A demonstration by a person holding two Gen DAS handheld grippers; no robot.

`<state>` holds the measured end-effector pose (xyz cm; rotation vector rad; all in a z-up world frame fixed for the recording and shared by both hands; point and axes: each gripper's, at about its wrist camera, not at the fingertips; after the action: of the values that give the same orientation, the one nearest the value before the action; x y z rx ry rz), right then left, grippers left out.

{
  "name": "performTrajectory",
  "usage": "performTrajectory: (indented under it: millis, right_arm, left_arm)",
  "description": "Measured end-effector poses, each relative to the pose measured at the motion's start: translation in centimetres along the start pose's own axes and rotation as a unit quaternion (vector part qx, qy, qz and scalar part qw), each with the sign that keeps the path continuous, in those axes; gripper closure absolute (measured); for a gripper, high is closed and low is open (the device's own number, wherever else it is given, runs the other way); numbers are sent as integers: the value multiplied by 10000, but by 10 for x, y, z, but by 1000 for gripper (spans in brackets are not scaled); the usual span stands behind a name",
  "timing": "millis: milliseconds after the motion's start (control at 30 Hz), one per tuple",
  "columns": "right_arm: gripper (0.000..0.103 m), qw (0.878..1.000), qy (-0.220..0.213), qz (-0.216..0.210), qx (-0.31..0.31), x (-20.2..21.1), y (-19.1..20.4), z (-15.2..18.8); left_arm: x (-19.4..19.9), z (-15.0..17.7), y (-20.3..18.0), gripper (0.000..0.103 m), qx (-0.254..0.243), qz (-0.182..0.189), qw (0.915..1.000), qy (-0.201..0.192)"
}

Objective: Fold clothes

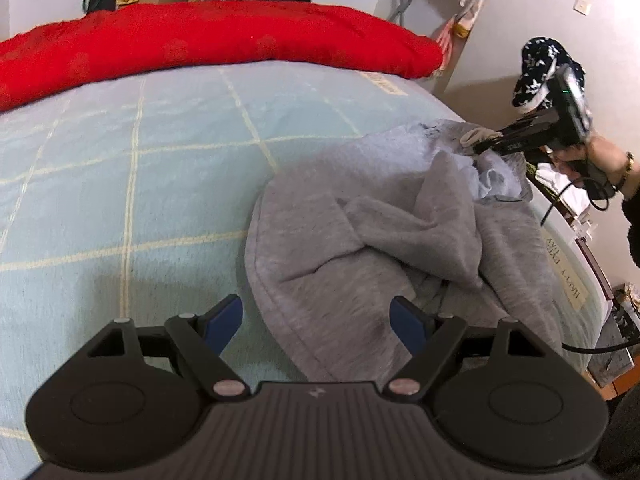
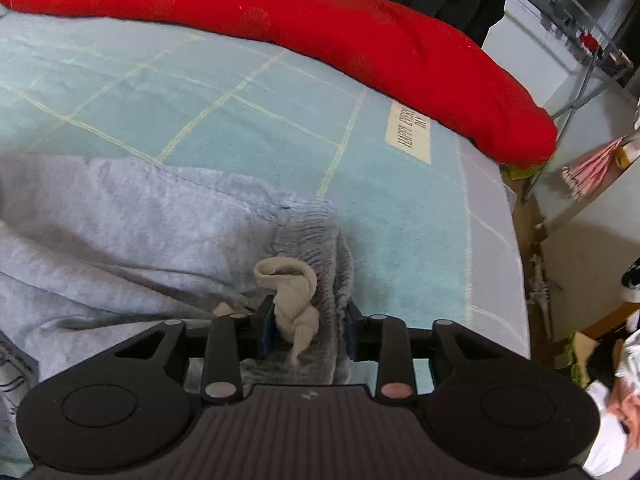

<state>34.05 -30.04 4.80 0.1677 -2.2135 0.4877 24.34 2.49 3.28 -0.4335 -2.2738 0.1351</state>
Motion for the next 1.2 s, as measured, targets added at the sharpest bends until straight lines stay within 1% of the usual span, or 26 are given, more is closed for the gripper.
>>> performTrajectory:
  millis: [33,67,133,167,200,233,333,400,500,533,600,633,667,733,800,867,900,933,967,1000,1033,1067,1100,1133,1167,1200]
  right_arm:
    - [61,10000,-49,-24,-34,2,0,-2]
    - [60,9999,-100,-11,-59,0,-1,-12]
    - [47,9994,-337,6,-61,19,6,-12]
    - [37,9987,-501,-62,-50,30,10,-11]
    - [31,9977,-666,-131,-40,42,14,-11]
    - [30,9964,-816,-221,-37,52,18,-10]
    - [30,9912,-1049,-803,-77,74,34,-6]
    - [30,9873,-1156,-1088,-3,81,47,-1]
    - [29,9830,-1320,-1267,176,86,67,5]
    - [28,9814,-1378,-1318,216,87,73,6]
    - [28,9779,-1440,-1507,184,86,81,7]
    - [28,9756,-1475,-1621,136,84,84,8]
    - [28,9733,-1509,-1730,87,82,87,9]
    - [28,9680,-1589,-1940,-15,79,91,9]
    - [28,9612,-1678,-2184,-149,79,91,8]
    - [27,9545,-1716,-2420,-300,78,91,9]
    - [27,9516,-1719,-2520,-372,78,91,10]
    - [27,9498,-1719,-2581,-423,77,91,12]
    - [27,9488,-1710,-2615,-457,76,91,13]
    - [27,9483,-1690,-2639,-497,75,90,15]
    - [27,9478,-1671,-2662,-537,73,90,16]
    - [27,9472,-1650,-2688,-577,71,89,18]
    - [27,9464,-1627,-2721,-618,70,87,19]
    - [27,9458,-1604,-2748,-654,69,86,20]
    - [27,9458,-1586,-2753,-672,68,85,20]
    - [27,9459,-1572,-2755,-680,67,85,22]
  left_arm:
    - [0,2,2,22,62,-12,10000,17]
    - [0,5,4,22,157,-9,9999,44]
    - [1,11,6,22,342,10,9993,119]
    - [2,14,7,22,432,26,9989,166]
    - [3,18,7,22,520,41,9984,213]
    - [5,21,7,22,571,21,9981,249]
    - [13,32,1,23,780,-8,9964,338]
    - [19,38,-6,23,889,82,9954,350]
    - [24,48,-20,22,915,186,9950,351]
    - [23,50,-26,23,895,140,9952,356]
    - [18,55,-37,27,799,35,9963,312]
    - [15,56,-40,37,791,7,9965,273]
    - [13,55,-41,57,833,-17,9962,237]
    - [10,51,-40,76,951,-64,9953,151]
    - [10,47,-37,78,1108,-81,9938,-55]
    - [12,44,-34,78,1278,34,9915,-229]
    - [9,44,-33,75,1340,145,9907,-198]
    - [3,45,-34,67,1350,166,9907,-63]
    - [-3,47,-34,62,1359,182,9905,72]
    - [-10,50,-35,63,1325,82,9909,211]
    - [-14,52,-36,66,1295,51,9912,274]
    - [-14,52,-38,67,1273,25,9916,246]
    - [-14,51,-39,71,1250,-2,9919,218]
    - [-11,49,-39,82,1207,-84,9925,178]
    - [-9,46,-39,87,1166,-166,9929,137]
    - [-4,42,-37,88,1140,-245,9931,83]
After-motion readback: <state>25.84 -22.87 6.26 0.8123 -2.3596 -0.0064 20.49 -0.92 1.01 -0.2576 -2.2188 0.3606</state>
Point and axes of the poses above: each gripper's, at about its wrist camera, not at the fingertips, and x roughly against the way its jaws point, y to its left, z to its underside, and after that the axes turned 3 degrees about -y, right-handed
